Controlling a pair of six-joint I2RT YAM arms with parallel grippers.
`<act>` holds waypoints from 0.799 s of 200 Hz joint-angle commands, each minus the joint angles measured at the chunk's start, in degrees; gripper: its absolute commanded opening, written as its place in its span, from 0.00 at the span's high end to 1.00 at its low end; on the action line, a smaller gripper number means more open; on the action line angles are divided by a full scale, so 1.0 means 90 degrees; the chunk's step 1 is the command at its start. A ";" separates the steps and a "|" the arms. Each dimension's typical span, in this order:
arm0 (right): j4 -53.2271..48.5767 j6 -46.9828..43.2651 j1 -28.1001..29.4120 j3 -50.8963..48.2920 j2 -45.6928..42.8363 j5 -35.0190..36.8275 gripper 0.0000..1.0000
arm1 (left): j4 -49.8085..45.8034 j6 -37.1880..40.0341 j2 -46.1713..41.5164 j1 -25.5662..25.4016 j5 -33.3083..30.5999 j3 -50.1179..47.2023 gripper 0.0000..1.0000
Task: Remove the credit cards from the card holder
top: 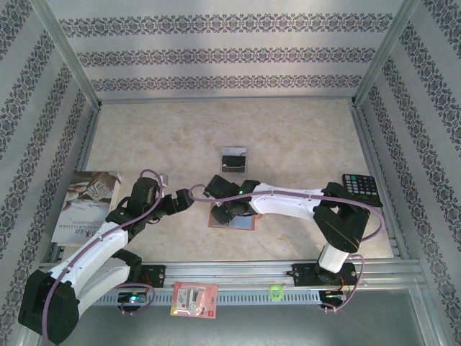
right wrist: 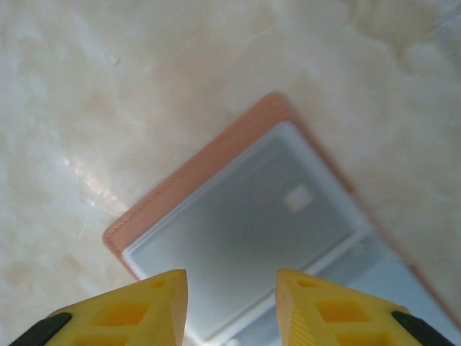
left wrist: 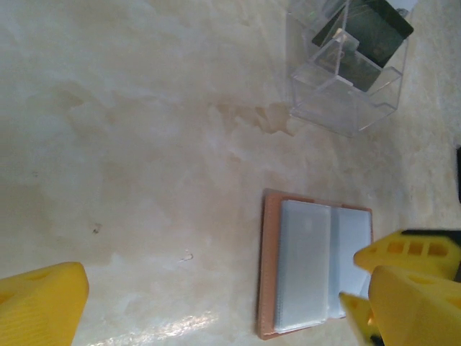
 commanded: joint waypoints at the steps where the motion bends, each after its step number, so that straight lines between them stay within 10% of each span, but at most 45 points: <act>1: 0.0036 0.0265 0.0202 0.0158 0.0279 0.0042 0.63 | -0.0030 -0.0105 -0.0123 0.0104 -0.0165 -0.0131 0.00; 74: -0.0149 0.0214 0.0610 0.0383 0.0983 0.0679 0.64 | -0.0030 -0.0036 -0.0169 0.0108 -0.0146 -0.0171 0.00; 160: 0.1188 -0.0048 0.0568 -0.0470 0.0249 0.0424 1.00 | 0.0761 0.0017 0.0385 -0.0296 0.0466 -0.0251 0.23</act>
